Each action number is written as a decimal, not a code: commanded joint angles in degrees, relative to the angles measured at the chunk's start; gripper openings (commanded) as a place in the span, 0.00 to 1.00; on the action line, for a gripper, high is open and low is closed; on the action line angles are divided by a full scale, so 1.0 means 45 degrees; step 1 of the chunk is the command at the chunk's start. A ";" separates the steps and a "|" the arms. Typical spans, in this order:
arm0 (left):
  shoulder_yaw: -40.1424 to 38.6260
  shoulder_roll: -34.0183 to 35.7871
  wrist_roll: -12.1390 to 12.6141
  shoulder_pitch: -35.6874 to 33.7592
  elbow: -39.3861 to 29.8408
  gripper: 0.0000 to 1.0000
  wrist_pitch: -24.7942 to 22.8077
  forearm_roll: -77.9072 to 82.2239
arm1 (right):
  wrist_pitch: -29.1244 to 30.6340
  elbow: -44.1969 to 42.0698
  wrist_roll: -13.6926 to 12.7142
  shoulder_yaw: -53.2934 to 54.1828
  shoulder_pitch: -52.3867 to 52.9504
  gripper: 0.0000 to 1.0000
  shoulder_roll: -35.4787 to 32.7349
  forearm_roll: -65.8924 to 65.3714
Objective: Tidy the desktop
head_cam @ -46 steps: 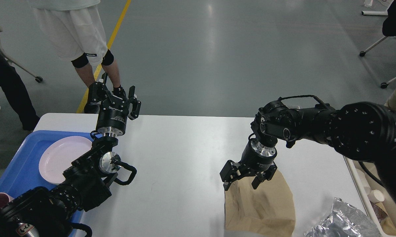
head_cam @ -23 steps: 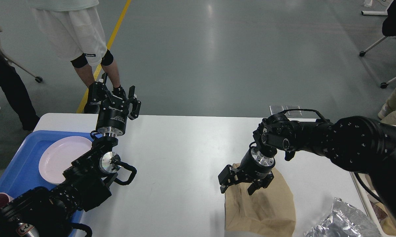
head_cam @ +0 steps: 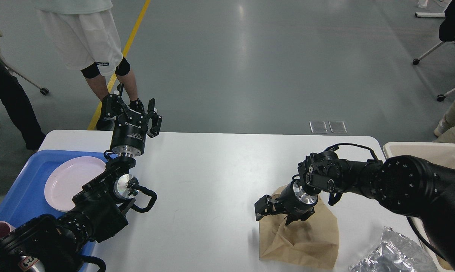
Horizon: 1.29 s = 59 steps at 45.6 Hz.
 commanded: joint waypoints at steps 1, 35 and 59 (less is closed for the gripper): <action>0.0000 0.0000 0.0000 0.0000 0.0000 0.97 0.0000 0.0000 | -0.0210 0.0037 -0.0001 -0.0146 0.0089 0.49 -0.0147 0.0077; 0.0000 0.0000 0.0000 0.0000 0.0000 0.97 0.0000 0.0000 | 0.1919 0.1072 -0.0001 -0.1416 0.3174 0.00 -0.1260 0.0116; 0.0000 0.0000 0.0000 0.0000 0.0000 0.97 0.0000 0.0000 | 0.4181 0.1561 -0.0001 -0.1961 1.0067 0.00 -0.2861 0.0018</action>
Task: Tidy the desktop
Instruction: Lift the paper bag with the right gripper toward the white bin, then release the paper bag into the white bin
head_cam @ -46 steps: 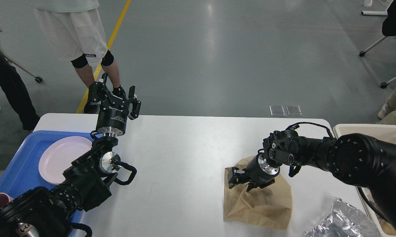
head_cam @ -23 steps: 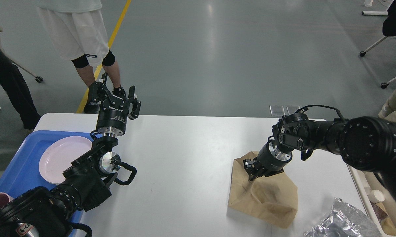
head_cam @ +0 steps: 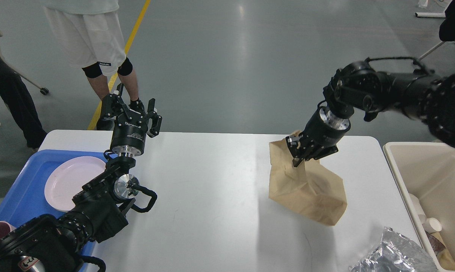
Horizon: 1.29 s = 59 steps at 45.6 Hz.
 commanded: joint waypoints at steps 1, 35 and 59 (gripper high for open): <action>0.0000 -0.0001 0.0000 0.0001 0.0000 0.97 0.0000 0.0001 | -0.0005 -0.0027 0.0012 -0.0566 0.2128 0.00 -0.0472 -0.0040; 0.0000 -0.0001 0.0000 0.0001 0.0000 0.97 0.0000 0.0001 | -0.6598 -0.2488 0.0012 -0.2579 -0.0620 0.00 -0.5354 0.0057; 0.0000 -0.0001 0.0000 0.0001 0.0000 0.97 0.0000 0.0001 | -1.3574 -0.2567 0.0168 -0.1095 -0.6168 0.00 -0.6858 0.0155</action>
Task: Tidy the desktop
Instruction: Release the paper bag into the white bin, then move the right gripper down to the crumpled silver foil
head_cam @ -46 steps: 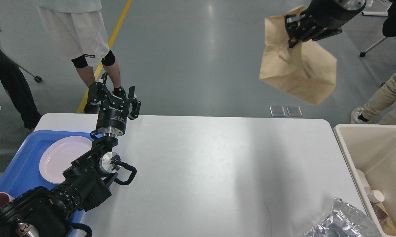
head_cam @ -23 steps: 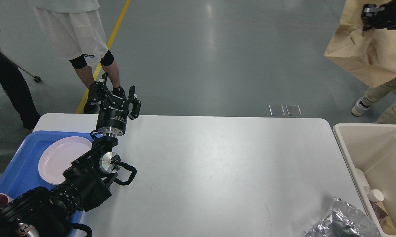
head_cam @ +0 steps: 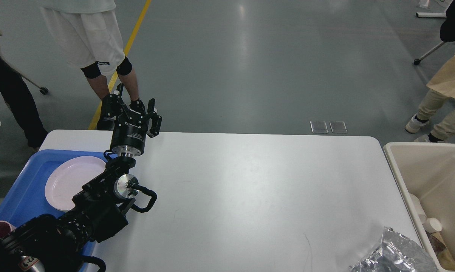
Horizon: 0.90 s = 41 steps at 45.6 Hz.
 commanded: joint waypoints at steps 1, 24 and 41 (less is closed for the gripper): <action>0.0000 0.0000 0.0000 0.0000 0.0000 0.97 0.0000 0.0000 | -0.0401 -0.0001 0.0013 0.0421 -0.1200 0.00 -0.0197 -0.0009; 0.0000 0.0000 0.0000 0.0000 0.0000 0.97 0.0000 0.0000 | -0.0557 -0.0802 0.0013 0.2414 -0.4561 0.88 -0.0431 -0.0009; 0.0000 0.0000 0.0000 0.0000 0.0000 0.97 0.0000 0.0000 | -0.0323 0.0253 0.0013 0.2297 -0.4543 1.00 -0.0080 -0.0029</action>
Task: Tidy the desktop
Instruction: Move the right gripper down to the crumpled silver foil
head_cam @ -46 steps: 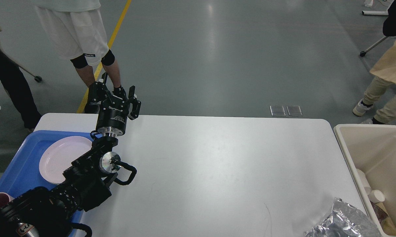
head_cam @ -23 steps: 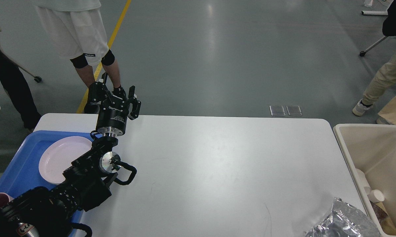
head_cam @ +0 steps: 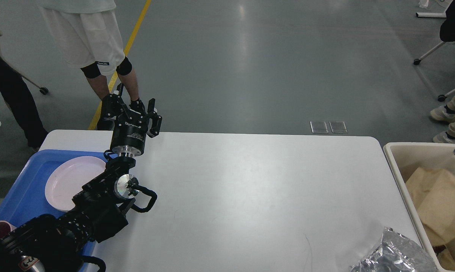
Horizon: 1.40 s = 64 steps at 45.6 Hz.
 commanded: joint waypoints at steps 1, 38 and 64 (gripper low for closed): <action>0.0000 0.0000 0.0000 0.0000 0.0000 0.97 0.0000 0.0000 | 0.0024 0.0224 0.0000 -0.0048 0.0157 1.00 0.0234 -0.0003; 0.0000 0.0000 0.0000 0.0000 0.0000 0.97 0.0000 0.0000 | 0.7951 0.1474 -0.0118 -0.4675 0.8222 1.00 0.1932 -0.0237; 0.0000 0.0000 0.0000 0.0000 0.0000 0.97 0.0000 0.0000 | 1.1781 0.2488 -0.0098 -0.6669 0.9220 1.00 0.1173 -0.2913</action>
